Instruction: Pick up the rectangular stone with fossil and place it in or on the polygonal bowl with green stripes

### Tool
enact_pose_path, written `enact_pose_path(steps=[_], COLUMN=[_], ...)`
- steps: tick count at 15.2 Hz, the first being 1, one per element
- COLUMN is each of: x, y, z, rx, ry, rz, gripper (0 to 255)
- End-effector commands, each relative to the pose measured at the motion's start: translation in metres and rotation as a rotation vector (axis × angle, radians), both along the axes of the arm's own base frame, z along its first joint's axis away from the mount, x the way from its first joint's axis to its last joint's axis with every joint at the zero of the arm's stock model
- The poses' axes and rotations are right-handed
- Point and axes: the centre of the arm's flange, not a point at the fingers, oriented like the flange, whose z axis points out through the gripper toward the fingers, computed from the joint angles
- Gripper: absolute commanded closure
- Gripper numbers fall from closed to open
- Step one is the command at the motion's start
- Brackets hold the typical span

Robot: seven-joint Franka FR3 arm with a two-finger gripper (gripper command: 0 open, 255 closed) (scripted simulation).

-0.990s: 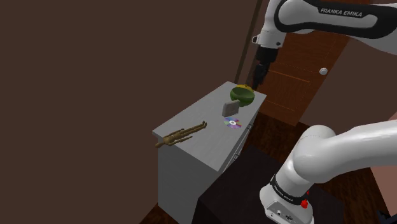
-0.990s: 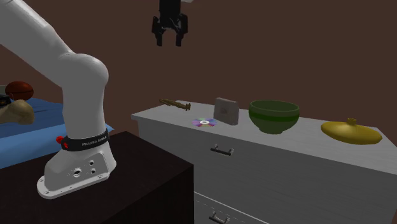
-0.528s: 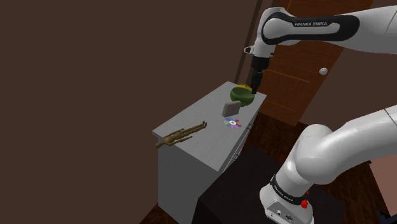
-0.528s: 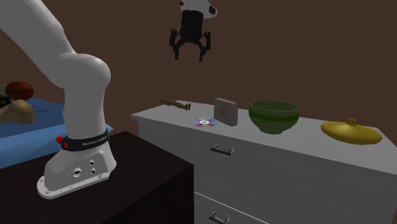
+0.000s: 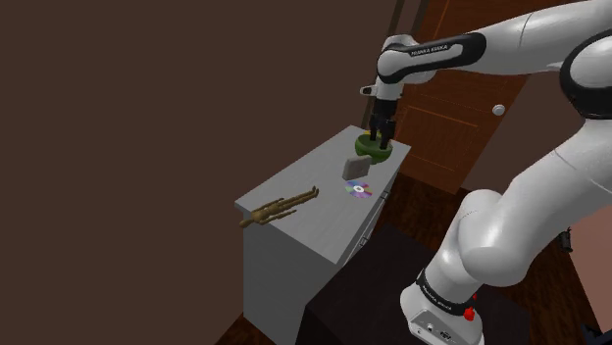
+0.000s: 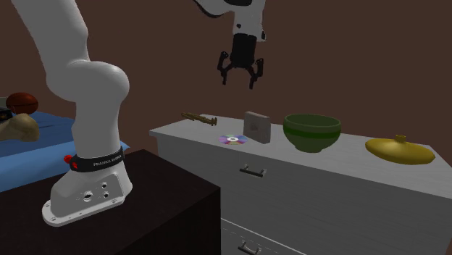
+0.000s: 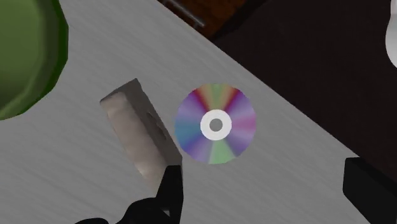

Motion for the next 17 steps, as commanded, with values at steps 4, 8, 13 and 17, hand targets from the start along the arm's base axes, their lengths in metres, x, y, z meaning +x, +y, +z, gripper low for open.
enact_pose_path(steps=[4,8,13,17], x=[0.051,0.093,0.103,0.098], y=[-0.025,-0.032,-0.032,-0.031], z=[-0.046,-0.081,-0.108,-0.132], rx=[0.035,0.064,0.074,0.074], ry=[0.012,0.022,0.026,0.026], rz=[0.242,0.428,0.488,0.488], gripper=[0,0,0,0])
